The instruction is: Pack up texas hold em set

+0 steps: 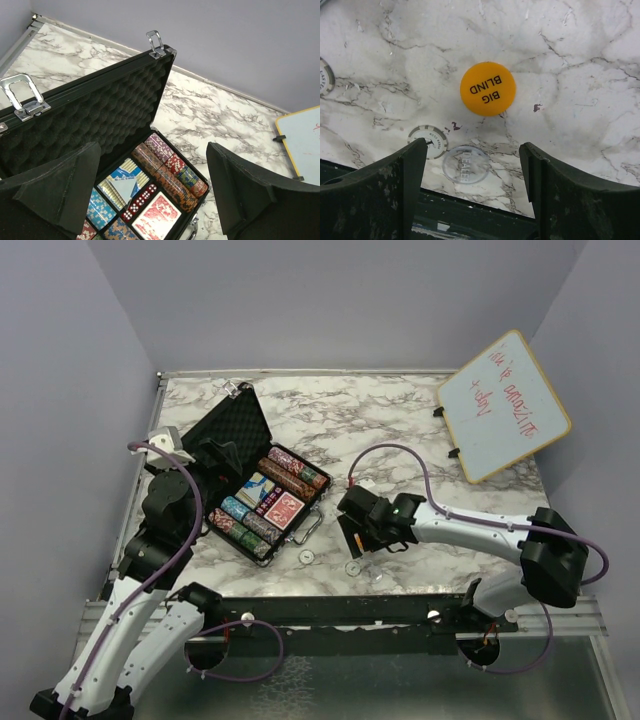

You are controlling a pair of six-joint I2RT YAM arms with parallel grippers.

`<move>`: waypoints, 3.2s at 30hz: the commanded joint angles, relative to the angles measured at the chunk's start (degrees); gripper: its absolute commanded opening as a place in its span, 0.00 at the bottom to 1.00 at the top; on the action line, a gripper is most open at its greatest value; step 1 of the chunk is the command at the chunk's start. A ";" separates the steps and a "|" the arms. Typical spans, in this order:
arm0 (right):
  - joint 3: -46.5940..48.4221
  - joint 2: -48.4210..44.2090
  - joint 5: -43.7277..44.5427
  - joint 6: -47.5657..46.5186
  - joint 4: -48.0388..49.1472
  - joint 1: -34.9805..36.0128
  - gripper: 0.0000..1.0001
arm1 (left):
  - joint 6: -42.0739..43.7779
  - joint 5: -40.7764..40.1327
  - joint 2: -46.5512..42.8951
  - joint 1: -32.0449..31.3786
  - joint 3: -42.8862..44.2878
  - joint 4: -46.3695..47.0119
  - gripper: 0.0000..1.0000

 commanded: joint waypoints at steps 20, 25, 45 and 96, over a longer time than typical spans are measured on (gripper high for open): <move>-4.87 4.32 -8.74 -2.17 -0.60 3.33 0.82 | 0.56 3.39 6.48 4.88 -1.30 0.92 0.94; -5.13 4.59 -7.87 -2.15 -3.35 3.33 0.73 | 0.56 4.44 8.52 5.73 -1.19 0.92 0.94; 7.85 2.94 2.65 -0.38 -1.79 3.33 0.38 | 0.16 7.06 7.69 6.07 -1.72 1.79 0.94; 35.96 22.74 10.36 -10.02 4.42 1.42 0.79 | -0.36 3.10 4.59 6.75 -2.16 1.32 0.95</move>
